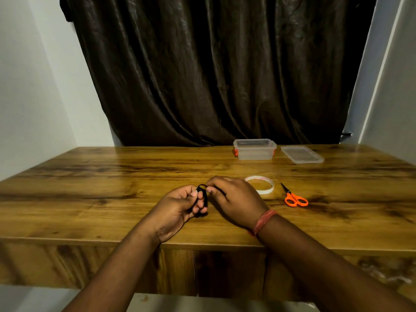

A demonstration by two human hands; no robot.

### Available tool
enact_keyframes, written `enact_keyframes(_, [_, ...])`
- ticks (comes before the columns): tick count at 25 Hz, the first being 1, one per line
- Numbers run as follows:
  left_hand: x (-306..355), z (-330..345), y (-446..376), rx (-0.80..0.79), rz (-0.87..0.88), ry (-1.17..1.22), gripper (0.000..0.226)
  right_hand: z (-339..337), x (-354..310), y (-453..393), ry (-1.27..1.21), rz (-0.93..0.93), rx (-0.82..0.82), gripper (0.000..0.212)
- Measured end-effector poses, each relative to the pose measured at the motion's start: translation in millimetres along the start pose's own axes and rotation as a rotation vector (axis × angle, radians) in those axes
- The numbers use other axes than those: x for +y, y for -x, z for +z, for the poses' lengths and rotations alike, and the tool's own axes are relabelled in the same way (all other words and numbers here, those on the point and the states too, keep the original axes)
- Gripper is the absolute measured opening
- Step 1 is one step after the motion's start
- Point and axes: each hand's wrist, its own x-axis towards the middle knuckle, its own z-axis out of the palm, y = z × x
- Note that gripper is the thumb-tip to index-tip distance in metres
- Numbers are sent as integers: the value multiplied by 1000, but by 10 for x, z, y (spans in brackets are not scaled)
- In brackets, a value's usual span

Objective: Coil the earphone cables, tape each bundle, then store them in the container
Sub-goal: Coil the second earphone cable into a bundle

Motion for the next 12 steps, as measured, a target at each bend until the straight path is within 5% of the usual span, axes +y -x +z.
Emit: enact_keyframes(12, [285,-153,-109,-171,-330,-213,22,40,-57,2,-174,-87,-201,44])
